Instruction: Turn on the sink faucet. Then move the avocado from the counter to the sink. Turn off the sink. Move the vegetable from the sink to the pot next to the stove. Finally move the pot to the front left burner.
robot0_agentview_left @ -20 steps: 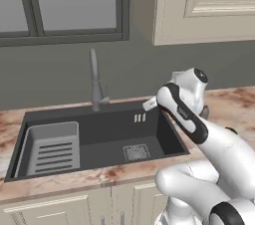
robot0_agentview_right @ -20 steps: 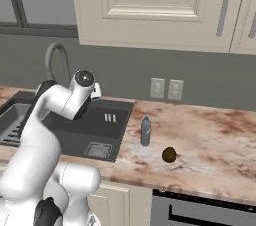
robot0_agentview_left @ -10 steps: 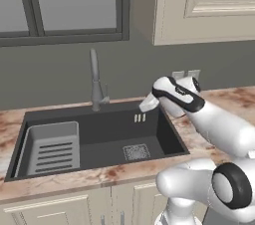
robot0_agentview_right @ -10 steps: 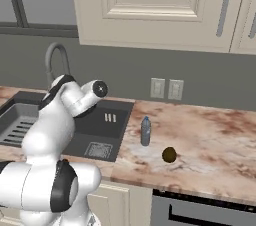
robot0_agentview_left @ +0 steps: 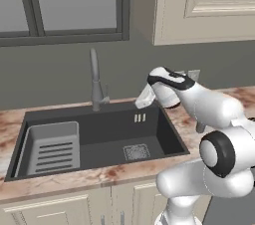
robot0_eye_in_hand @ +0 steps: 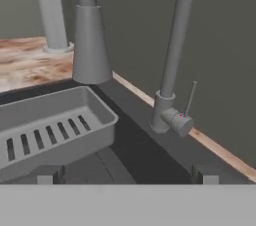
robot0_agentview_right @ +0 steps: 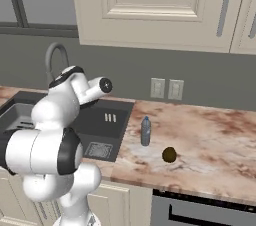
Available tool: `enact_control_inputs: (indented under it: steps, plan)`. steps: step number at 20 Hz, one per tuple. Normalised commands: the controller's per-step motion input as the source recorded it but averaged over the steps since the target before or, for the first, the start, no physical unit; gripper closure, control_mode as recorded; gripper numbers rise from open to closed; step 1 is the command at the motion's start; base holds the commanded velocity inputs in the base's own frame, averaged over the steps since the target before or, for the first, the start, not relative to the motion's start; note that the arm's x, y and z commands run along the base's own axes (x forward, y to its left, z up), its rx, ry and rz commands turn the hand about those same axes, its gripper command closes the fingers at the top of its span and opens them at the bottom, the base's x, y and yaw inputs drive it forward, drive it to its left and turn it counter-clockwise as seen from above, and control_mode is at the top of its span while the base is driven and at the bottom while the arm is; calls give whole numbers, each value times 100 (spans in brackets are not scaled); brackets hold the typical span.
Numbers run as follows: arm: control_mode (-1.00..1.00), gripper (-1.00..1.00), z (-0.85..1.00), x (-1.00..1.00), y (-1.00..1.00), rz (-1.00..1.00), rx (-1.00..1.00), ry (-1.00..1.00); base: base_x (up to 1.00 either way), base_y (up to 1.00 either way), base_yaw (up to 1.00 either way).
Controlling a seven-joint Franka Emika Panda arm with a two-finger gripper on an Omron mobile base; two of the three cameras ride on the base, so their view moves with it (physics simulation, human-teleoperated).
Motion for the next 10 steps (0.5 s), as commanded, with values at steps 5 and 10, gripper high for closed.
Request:
enact_control_inputs:
  steps: [5,10]
  plan:
    - [-100,-100,-9,55,26,6,0,-9,0,0,0]
    - [-100,-100,-20,47,18,8,0,-13,0,0,0]
